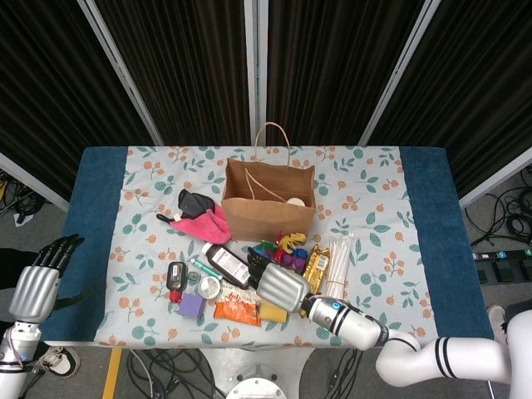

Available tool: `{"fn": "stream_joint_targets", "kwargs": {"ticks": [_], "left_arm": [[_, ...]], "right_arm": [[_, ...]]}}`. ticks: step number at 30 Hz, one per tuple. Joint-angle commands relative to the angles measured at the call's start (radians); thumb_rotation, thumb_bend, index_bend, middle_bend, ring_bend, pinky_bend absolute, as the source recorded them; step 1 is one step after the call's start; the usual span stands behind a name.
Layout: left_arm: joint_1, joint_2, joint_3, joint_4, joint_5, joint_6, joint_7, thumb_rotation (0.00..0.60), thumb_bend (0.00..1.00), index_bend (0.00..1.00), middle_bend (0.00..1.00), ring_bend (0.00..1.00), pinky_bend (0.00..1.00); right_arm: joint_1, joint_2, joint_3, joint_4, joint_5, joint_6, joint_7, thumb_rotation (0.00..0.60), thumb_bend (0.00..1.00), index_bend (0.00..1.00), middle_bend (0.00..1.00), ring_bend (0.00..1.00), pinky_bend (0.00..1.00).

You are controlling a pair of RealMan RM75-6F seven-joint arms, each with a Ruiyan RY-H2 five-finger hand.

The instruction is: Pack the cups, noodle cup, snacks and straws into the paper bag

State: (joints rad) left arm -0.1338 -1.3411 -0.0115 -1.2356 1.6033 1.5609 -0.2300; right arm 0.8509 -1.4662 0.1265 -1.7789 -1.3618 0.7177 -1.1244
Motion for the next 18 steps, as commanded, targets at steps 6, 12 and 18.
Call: {"fn": "stream_joint_targets", "kwargs": {"ticks": [6, 12, 18], "left_arm": [[0.002, -0.010, -0.003, 0.026, -0.005, 0.002, -0.011, 0.600, 0.10, 0.18, 0.22, 0.15, 0.21], [0.001, -0.011, -0.008, 0.041, -0.016, -0.003, -0.031, 0.600, 0.10, 0.18, 0.22, 0.15, 0.21], [0.000, -0.013, -0.011, 0.046, -0.020, -0.007, -0.041, 0.600, 0.10, 0.18, 0.22, 0.15, 0.21]], "right_arm": [[0.057, -0.090, -0.020, 0.083, 0.070, -0.002, -0.012, 0.600, 0.00, 0.28, 0.22, 0.09, 0.00], [0.084, -0.116, -0.036, 0.113, 0.116, 0.014, -0.023, 0.600, 0.01, 0.34, 0.28, 0.15, 0.00], [0.095, -0.139, -0.050, 0.135, 0.106, 0.060, -0.011, 0.600, 0.08, 0.63, 0.48, 0.35, 0.01]]}}
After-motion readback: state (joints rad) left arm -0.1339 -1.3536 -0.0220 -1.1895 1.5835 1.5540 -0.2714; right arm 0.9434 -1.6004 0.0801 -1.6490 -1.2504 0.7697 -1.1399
